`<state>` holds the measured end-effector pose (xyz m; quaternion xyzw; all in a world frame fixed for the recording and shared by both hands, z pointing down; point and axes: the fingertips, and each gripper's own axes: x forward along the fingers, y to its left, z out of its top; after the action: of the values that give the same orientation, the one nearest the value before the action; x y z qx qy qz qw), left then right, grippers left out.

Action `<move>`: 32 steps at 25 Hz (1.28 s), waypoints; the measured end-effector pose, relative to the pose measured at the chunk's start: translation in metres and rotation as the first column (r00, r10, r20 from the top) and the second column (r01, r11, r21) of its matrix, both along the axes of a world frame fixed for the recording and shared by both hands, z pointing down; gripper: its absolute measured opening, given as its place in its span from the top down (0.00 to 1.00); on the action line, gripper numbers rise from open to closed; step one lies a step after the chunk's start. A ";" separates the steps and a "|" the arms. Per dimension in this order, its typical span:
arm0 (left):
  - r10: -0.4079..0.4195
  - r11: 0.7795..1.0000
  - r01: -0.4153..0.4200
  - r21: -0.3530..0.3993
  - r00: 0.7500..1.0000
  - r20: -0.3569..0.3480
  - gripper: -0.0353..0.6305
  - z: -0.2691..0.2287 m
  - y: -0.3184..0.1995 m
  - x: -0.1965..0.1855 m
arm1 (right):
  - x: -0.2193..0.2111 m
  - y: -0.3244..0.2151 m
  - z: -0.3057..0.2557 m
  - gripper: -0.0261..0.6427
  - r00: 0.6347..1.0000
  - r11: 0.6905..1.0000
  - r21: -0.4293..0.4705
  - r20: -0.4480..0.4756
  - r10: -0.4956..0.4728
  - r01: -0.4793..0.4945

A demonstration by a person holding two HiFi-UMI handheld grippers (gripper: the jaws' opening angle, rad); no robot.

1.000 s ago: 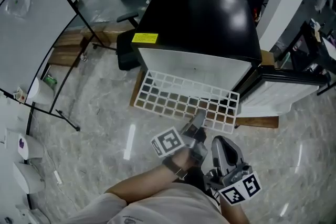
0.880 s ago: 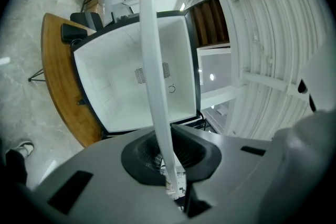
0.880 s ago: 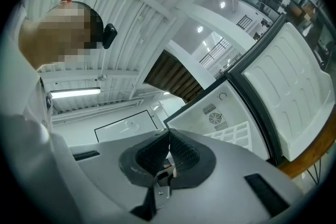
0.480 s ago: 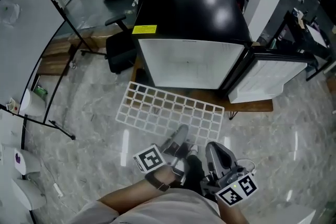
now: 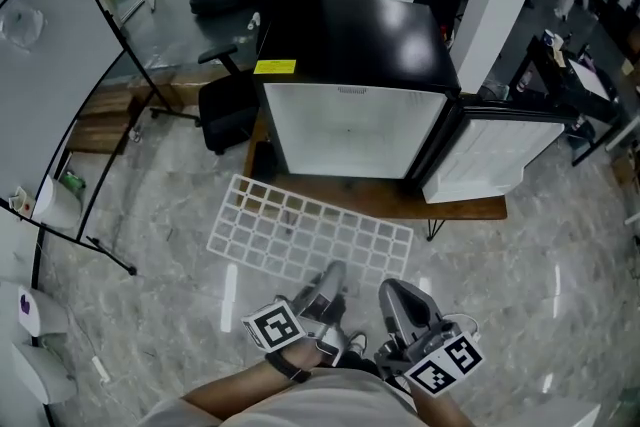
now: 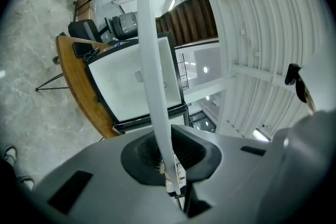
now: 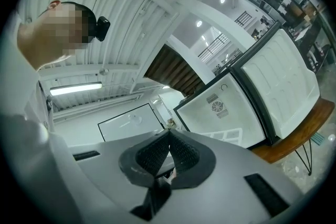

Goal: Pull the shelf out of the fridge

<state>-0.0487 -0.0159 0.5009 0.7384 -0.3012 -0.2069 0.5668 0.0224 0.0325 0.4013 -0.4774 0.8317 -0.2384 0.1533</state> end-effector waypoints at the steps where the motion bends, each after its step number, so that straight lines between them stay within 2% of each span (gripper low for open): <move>1: -0.005 1.000 0.005 0.014 1.000 -0.003 0.91 -0.003 0.004 0.002 | 0.002 0.005 -0.001 0.94 1.000 1.000 0.002 0.001 -0.008 0.008; 3: -0.013 0.999 0.014 0.050 1.000 -0.021 0.91 -0.012 0.012 0.007 | 0.007 0.016 -0.004 0.94 1.000 1.000 0.009 -0.001 -0.024 0.024; 7: -0.070 0.997 0.069 -0.020 0.995 -0.072 0.91 -0.014 0.038 0.020 | 0.021 0.039 -0.007 0.94 0.998 0.998 0.029 -0.022 -0.054 0.055; 12: -0.079 0.997 0.079 -0.006 0.993 -0.087 0.91 -0.024 0.063 0.036 | 0.037 0.064 -0.012 0.94 0.997 0.996 0.049 -0.040 -0.066 0.067; 21: -0.072 0.995 0.076 0.061 0.996 -0.059 0.91 -0.037 0.081 0.052 | 0.055 0.084 -0.017 0.94 0.997 0.996 0.059 -0.029 -0.068 0.069; 26: -0.079 0.996 0.082 0.024 0.992 -0.101 0.91 -0.039 0.086 0.057 | 0.057 0.088 -0.019 0.94 0.997 0.995 0.066 -0.033 -0.072 0.074; 29: -0.066 0.994 0.070 0.089 0.997 -0.047 0.91 -0.041 0.084 0.054 | 0.056 0.090 -0.021 0.94 0.997 0.995 0.070 -0.033 -0.074 0.076; 32: -0.064 0.993 0.067 0.100 0.997 -0.039 0.91 -0.042 0.085 0.054 | 0.056 0.091 -0.022 0.94 0.997 0.994 0.074 -0.034 -0.074 0.077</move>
<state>0.0048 0.0694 0.4591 0.7521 -0.3042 -0.2536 0.5268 0.0782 0.1238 0.3793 -0.4430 0.8599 -0.2051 0.1493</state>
